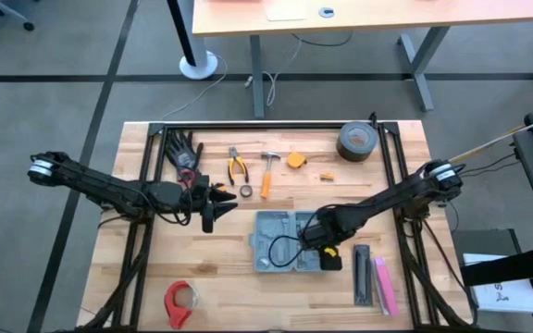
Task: Prefit tool cases
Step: Put the nut driver into the gray tool box
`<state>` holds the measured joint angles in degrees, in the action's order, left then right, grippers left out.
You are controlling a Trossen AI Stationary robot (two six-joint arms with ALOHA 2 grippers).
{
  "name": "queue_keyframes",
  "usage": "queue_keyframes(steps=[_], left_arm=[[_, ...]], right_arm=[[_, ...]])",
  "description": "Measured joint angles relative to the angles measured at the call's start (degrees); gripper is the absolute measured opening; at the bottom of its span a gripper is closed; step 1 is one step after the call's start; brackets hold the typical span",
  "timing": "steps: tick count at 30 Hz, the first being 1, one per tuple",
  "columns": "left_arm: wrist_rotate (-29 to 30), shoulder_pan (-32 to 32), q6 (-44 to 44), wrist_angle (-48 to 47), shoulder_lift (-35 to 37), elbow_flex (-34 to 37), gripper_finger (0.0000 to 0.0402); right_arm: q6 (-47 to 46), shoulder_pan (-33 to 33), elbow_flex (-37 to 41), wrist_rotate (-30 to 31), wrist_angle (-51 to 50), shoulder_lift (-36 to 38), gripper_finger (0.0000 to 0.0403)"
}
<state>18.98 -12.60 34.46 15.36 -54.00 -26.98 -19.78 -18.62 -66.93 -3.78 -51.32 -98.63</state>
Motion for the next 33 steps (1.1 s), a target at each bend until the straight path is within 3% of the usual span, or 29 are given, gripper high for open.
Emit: queue_keyframes(steps=[10, 33], left_arm=[[0.0, 0.0, -0.1, 0.0, 0.0, 0.0, 0.0168], [0.0, 0.0, -0.3, 0.0, 0.0, 0.0, 0.0168]], right_arm=[[-0.8, 0.0, -4.5, 5.4, -6.2, 1.3, 0.0205], [-3.2, 0.0, -5.0, 3.8, -8.5, 1.4, 0.0193]])
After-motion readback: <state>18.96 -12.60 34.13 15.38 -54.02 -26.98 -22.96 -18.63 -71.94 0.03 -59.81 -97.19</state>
